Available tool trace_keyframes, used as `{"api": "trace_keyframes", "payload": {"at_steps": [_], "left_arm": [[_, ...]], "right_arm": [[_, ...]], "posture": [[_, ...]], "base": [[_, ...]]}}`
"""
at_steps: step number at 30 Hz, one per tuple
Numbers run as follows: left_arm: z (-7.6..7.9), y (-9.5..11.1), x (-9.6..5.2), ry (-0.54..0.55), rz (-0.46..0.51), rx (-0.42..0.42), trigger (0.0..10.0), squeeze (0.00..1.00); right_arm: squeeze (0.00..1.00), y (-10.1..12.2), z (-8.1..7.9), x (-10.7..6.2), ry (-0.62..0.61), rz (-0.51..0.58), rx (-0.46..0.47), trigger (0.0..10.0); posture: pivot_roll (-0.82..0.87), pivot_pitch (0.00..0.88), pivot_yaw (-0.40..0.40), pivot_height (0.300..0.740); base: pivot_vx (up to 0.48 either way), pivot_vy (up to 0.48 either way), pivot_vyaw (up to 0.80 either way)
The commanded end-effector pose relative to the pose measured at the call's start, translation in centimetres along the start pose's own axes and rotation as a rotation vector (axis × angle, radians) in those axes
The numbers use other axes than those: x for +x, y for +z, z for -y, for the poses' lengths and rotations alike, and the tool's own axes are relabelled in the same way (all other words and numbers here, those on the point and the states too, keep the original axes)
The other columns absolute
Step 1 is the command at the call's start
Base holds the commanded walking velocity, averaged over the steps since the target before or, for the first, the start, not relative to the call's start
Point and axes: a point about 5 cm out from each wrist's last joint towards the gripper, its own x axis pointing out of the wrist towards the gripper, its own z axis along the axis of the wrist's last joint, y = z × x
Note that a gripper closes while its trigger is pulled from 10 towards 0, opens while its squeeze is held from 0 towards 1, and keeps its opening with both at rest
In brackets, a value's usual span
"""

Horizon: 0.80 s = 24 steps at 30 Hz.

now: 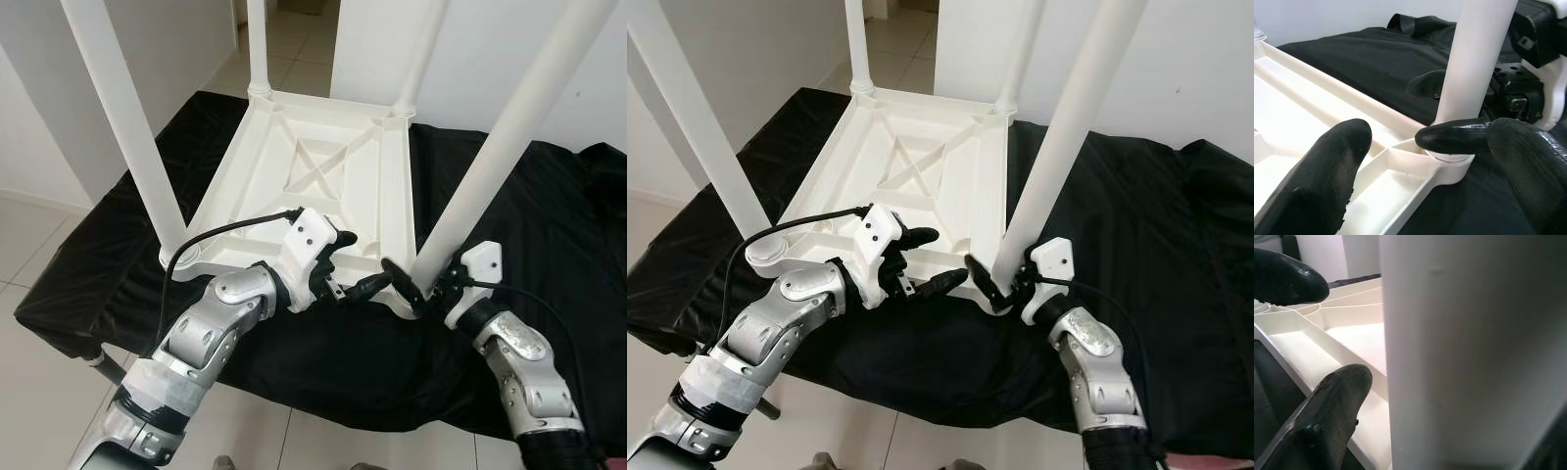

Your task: Building children table

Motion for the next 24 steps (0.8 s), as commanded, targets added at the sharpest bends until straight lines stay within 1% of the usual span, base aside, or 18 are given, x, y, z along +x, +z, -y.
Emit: {"api": "trace_keyframes", "payload": {"at_steps": [1, 7, 8, 9, 14, 18, 19, 21, 22, 24], "left_arm": [[0.6, 0.1, -0.2, -0.134, -0.013, 0.011, 10.0, 0.00], [0.8, -0.1, -0.4, -0.144, -0.025, 0.010, 10.0, 0.00], [1.0, -0.2, -0.5, -0.152, -0.029, 0.011, 10.0, 0.00], [1.0, -0.3, -0.5, -0.155, -0.030, 0.009, 10.0, 0.00], [1.2, -0.3, -0.3, -0.163, -0.025, 0.004, 10.0, 0.00], [1.3, -0.3, -0.2, -0.170, -0.025, 0.005, 10.0, 0.00], [1.3, -0.3, -0.1, -0.172, -0.025, 0.003, 10.0, 0.00], [1.3, -0.3, -0.2, -0.174, -0.025, 0.002, 10.0, 0.00], [1.3, -0.4, -0.1, -0.175, -0.026, 0.001, 10.0, 0.00], [1.3, -0.5, -0.1, -0.174, -0.029, 0.003, 10.0, 0.00]], "right_arm": [[0.00, -0.4, 0.0, 0.2, 0.055, -0.020, -0.001, 10.0], [0.00, -0.7, -0.2, 0.4, 0.104, -0.039, -0.003, 10.0], [0.00, -0.8, -0.2, 0.3, 0.122, -0.043, -0.005, 3.0], [0.00, -0.8, -0.1, 0.2, 0.128, -0.045, -0.004, 0.0], [0.00, -0.9, 0.4, 0.0, 0.119, -0.047, -0.009, 0.0], [0.00, -1.0, 0.8, -0.2, 0.089, -0.042, 0.008, 0.0], [0.00, -1.1, 0.7, -0.3, 0.076, -0.041, 0.013, 8.1], [0.00, -1.1, 0.6, -0.3, 0.069, -0.040, 0.016, 8.1], [0.00, -1.2, 0.5, -0.4, 0.050, -0.037, 0.021, 10.0], [0.00, -1.4, 0.6, -0.4, -0.038, -0.046, 0.020, 10.0]], "posture": [[-0.04, 0.000, -0.021, 0.740], [-0.03, 0.000, -0.022, 0.740], [-0.04, 0.000, -0.024, 0.740], [-0.04, 0.000, -0.026, 0.740], [-0.04, 0.000, -0.023, 0.740], [-0.05, 0.000, -0.020, 0.740], [-0.05, 0.000, -0.017, 0.740], [-0.05, 0.000, -0.017, 0.740], [-0.05, 0.000, -0.017, 0.740], [-0.04, 0.000, -0.026, 0.740]], "base": [[0.000, 0.000, 0.00], [0.000, 0.000, 0.00], [0.000, 0.000, 0.00], [0.000, 0.000, 0.00], [0.000, 0.000, 0.00], [0.000, 0.000, 0.00], [0.000, 0.000, 0.00], [0.000, 0.000, 0.00], [0.000, 0.000, 0.00], [0.000, 0.000, 0.00]]}}
